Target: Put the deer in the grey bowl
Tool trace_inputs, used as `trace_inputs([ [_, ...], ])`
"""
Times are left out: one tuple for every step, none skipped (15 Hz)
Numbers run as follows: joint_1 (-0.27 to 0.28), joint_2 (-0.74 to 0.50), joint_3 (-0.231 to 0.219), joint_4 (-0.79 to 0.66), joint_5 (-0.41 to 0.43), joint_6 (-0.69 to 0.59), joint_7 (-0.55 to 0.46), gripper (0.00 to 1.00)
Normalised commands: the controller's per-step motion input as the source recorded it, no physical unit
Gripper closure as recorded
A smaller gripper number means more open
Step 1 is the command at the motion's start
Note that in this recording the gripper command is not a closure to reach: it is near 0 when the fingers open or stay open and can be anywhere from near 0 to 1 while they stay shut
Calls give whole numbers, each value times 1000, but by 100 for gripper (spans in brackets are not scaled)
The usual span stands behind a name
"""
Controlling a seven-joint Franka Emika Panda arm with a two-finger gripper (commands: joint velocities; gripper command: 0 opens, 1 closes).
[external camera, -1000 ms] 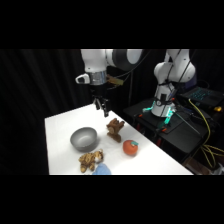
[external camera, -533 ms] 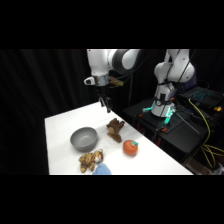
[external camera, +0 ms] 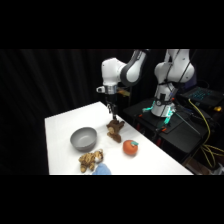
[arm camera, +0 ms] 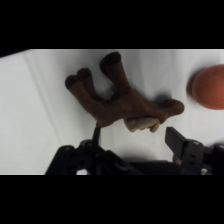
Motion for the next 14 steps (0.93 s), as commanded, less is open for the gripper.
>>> trace_inputs([
  [-70,375,32,-23,539,476,-201,0],
  [-90,443,74,47,515,424,-72,0],
  [-122,457,153,115,566,351,-79,0],
  [-49,479,154,166,608,313,-41,0],
  [-23,454,184,191,534,297,43,0],
  [29,458,197,218,429,297,135,0],
  [59,513,210,300,363,269,178,0],
  [76,509,192,329,291,234,205,0],
  [79,478,161,338,220,196,200,0],
  [59,440,146,338,197,185,170,36],
  [47,392,105,318,157,167,160,100],
  [33,315,70,288,117,121,141,100],
  [32,241,35,252,83,101,134,100],
  [44,150,-4,198,44,79,138,100],
])
